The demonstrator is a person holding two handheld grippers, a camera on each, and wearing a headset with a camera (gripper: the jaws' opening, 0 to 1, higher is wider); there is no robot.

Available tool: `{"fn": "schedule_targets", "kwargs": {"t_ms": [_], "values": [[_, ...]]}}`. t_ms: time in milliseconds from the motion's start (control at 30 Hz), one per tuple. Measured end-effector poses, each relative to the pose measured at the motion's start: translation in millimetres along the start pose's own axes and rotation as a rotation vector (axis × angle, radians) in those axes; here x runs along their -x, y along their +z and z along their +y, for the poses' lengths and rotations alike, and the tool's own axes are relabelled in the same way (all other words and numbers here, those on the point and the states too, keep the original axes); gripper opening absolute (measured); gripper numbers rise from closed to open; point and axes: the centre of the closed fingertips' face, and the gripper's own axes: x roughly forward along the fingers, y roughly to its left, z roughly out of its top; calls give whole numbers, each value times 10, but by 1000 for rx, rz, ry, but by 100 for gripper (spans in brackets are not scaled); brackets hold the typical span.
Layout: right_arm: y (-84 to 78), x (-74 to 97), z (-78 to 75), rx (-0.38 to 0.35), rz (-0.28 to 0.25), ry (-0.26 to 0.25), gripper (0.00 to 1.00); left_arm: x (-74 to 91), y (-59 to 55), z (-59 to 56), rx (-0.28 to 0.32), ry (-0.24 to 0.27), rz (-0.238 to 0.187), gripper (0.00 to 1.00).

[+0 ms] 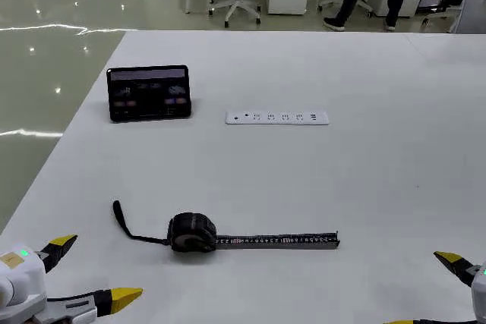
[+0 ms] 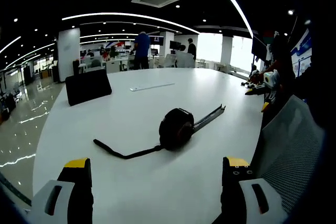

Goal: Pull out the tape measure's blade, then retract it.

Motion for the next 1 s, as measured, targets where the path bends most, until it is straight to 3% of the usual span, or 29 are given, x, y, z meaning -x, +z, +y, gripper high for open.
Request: {"fn": "schedule_targets", "kwargs": {"t_ms": [200,567,733,1000], "values": [[-1,14,-18,3,0,-1,100,-5,18,-96,-14,-6,9,100],[-8,27,-14,21,6,11,100,14,43,-121,-16,-2,11,100],[-14,38,-20,25,9,12,100,14,-26,-120,14,14,71,100],[-34,35,0,27,18,18,100,18,-24,-181,7,-7,65,100]]}}
